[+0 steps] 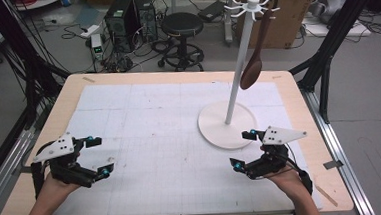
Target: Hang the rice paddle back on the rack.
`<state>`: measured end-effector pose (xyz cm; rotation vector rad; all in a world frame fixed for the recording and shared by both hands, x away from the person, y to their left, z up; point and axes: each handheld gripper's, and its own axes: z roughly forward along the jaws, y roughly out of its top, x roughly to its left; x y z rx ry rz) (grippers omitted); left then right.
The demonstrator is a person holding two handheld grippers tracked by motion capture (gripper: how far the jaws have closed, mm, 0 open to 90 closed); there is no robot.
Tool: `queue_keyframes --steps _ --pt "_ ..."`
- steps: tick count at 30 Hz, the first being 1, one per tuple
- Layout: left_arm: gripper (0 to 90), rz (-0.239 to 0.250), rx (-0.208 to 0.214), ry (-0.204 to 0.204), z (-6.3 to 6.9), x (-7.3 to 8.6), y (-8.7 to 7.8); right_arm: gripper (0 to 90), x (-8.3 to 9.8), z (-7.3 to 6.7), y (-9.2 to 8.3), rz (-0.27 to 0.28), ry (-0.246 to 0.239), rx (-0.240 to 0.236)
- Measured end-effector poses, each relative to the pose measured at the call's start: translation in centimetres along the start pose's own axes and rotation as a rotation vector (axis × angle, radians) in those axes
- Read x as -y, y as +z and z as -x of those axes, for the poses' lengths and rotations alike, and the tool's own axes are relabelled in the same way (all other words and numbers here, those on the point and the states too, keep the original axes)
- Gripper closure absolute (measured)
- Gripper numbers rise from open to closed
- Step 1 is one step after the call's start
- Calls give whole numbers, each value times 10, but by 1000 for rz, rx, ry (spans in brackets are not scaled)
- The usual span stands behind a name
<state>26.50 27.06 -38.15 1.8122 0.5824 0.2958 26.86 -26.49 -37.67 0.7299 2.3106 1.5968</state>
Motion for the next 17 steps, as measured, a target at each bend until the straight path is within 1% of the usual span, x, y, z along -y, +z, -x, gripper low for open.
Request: queue_keyframes --steps 2,8,17 --pt "17 0 2 0 0 0 0 10 3 1 0 -3 13 0" --pt "17 5 6 5 0 0 1 10 7 1 -1 -1 13 7" --pt "17 -8 14 9 1 1 3 10 11 4 -1 4 20 15"
